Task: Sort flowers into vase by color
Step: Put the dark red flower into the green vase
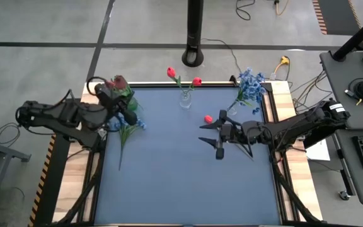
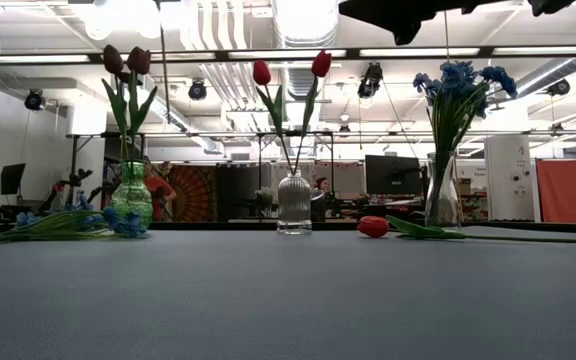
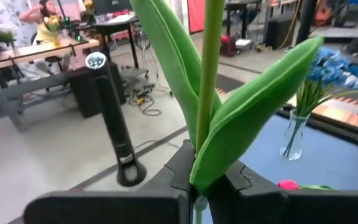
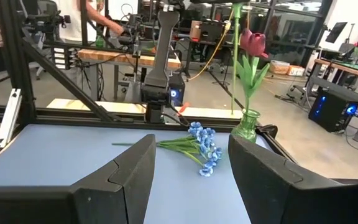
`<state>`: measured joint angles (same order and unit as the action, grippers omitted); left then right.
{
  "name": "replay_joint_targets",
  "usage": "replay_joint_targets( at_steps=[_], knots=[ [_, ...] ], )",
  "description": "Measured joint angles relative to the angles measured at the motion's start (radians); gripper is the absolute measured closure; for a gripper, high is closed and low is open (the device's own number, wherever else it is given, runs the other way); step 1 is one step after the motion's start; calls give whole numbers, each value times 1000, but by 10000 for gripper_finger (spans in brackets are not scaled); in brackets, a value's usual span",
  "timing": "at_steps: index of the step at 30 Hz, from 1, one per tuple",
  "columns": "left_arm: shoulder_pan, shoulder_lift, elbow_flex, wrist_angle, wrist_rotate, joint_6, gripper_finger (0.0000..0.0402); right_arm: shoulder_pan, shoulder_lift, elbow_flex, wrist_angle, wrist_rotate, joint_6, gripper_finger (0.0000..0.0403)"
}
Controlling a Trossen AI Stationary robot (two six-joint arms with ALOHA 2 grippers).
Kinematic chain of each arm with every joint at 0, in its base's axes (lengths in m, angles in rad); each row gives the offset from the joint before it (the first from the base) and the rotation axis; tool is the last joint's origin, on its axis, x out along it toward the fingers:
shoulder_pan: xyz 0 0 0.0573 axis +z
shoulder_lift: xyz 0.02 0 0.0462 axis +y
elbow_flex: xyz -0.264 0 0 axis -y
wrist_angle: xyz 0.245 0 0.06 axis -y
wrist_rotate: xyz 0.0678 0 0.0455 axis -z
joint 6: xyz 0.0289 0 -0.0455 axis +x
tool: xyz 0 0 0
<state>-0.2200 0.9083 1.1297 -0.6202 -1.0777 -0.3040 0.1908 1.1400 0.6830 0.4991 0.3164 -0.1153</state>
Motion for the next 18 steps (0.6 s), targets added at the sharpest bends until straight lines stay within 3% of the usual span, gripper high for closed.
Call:
replay_joint_targets(
  at_steps=[9,18],
  knots=[
    [2,17,3,-104,-89,-41,394,-4,0,0,0,0,1,207],
    [8,42,0,-160,-90,-38,394,-4,27,0,-12,-8,32,207]
  ],
)
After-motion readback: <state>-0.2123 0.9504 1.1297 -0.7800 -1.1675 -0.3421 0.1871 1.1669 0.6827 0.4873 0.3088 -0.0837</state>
